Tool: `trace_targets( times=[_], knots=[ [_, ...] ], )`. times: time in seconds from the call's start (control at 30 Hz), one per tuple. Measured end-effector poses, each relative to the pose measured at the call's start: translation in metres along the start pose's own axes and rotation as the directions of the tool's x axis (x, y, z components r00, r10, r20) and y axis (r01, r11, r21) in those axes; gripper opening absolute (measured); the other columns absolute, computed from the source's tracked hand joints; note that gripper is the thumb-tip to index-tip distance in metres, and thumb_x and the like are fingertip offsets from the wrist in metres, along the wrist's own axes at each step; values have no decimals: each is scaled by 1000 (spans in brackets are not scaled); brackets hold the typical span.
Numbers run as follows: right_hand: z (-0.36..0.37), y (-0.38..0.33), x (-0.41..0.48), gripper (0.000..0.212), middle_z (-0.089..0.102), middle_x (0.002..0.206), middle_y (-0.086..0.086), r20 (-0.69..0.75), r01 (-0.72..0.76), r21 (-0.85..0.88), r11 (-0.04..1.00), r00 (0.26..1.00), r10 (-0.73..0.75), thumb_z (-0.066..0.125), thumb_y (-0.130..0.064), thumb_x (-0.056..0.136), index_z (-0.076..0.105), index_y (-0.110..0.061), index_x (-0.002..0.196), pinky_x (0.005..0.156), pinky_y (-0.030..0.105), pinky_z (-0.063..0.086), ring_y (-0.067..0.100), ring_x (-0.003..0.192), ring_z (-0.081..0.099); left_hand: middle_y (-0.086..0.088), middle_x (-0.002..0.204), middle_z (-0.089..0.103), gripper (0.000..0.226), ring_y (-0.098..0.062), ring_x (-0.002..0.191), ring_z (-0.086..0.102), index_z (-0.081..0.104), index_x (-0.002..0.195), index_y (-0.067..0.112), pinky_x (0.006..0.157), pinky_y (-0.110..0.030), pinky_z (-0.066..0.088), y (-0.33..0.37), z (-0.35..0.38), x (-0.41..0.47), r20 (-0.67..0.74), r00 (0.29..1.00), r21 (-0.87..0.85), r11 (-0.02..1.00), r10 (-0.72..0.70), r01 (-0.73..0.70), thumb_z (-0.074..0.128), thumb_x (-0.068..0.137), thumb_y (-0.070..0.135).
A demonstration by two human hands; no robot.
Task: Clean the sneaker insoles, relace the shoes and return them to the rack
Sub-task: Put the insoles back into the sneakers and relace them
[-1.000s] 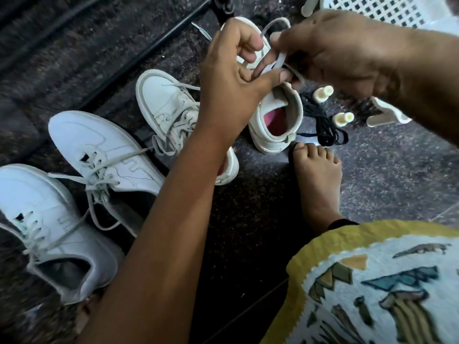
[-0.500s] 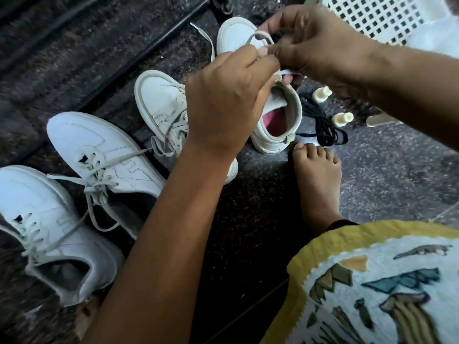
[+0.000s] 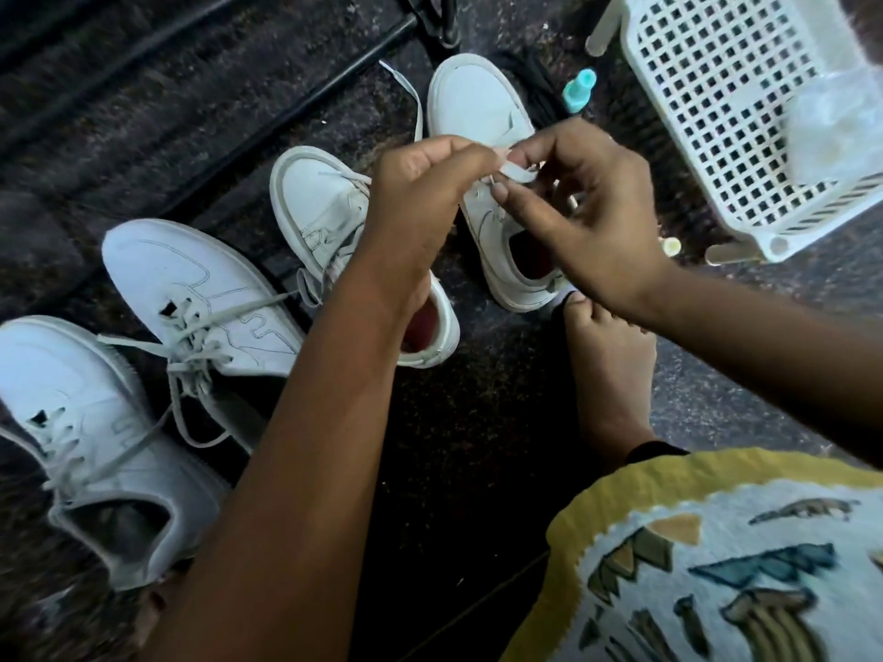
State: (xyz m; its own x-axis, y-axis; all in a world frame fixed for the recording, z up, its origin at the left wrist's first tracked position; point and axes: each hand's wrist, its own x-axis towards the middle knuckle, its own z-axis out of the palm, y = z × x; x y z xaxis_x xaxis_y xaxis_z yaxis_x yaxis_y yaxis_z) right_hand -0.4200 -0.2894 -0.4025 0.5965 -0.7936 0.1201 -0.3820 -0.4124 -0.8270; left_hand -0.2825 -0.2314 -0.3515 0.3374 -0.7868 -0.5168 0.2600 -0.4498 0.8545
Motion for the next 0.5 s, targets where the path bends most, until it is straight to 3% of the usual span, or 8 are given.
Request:
trace_targets(
  times=[0.13, 0.23, 0.3, 0.4, 0.5],
  knots=[
    [-4, -16, 11, 30, 60, 69, 24, 163, -187, 295, 937, 976, 144, 56, -18, 94, 58, 6, 75, 61, 32, 43, 22, 63, 54, 16, 30, 41, 14, 6, 27, 39, 57, 78, 4, 36, 0, 26, 2, -6, -1, -7, 1000, -10, 1000, 4, -4, 56, 91, 5],
    [-17, -9, 9, 31, 51, 56, 0, 201, -270, 373, 888, 957, 207, 49, -16, 96, 50, -8, 67, 54, 21, 36, 6, 53, 44, 16, 35, 49, 7, 8, 34, 46, 62, 81, 4, 44, 1, 32, -2, -18, 3, -15, 999, 73, 997, 33, -32, 65, 86, 9],
    [-22, -8, 11, 32, 45, 53, -11, 208, -335, 388, 858, 939, 273, 49, -16, 96, 47, -14, 64, 51, 17, 30, 1, 49, 36, 12, 55, 65, 7, 5, 55, 58, 68, 77, 11, 65, -10, 46, -9, -29, 9, -40, 996, 178, 982, 76, -68, 73, 79, 15],
    [-42, -5, 21, 31, 55, 55, 4, 170, -355, 432, 829, 935, 312, 54, -16, 94, 54, -4, 65, 50, 18, 32, 11, 50, 42, -2, 76, 72, 7, -12, 71, 64, 71, 68, 24, 73, -31, 53, -19, -44, 15, -100, 989, 319, 945, 109, -72, 77, 69, 27],
    [-62, 19, 22, 34, 58, 79, 37, 138, -385, 459, 801, 921, 364, 57, -26, 92, 58, -2, 68, 51, 27, 39, 35, 61, 51, -11, 79, 72, 9, -21, 71, 64, 70, 68, 27, 72, -34, 53, -25, -52, 17, -154, 976, 458, 886, 156, -70, 76, 68, 33]
  ],
)
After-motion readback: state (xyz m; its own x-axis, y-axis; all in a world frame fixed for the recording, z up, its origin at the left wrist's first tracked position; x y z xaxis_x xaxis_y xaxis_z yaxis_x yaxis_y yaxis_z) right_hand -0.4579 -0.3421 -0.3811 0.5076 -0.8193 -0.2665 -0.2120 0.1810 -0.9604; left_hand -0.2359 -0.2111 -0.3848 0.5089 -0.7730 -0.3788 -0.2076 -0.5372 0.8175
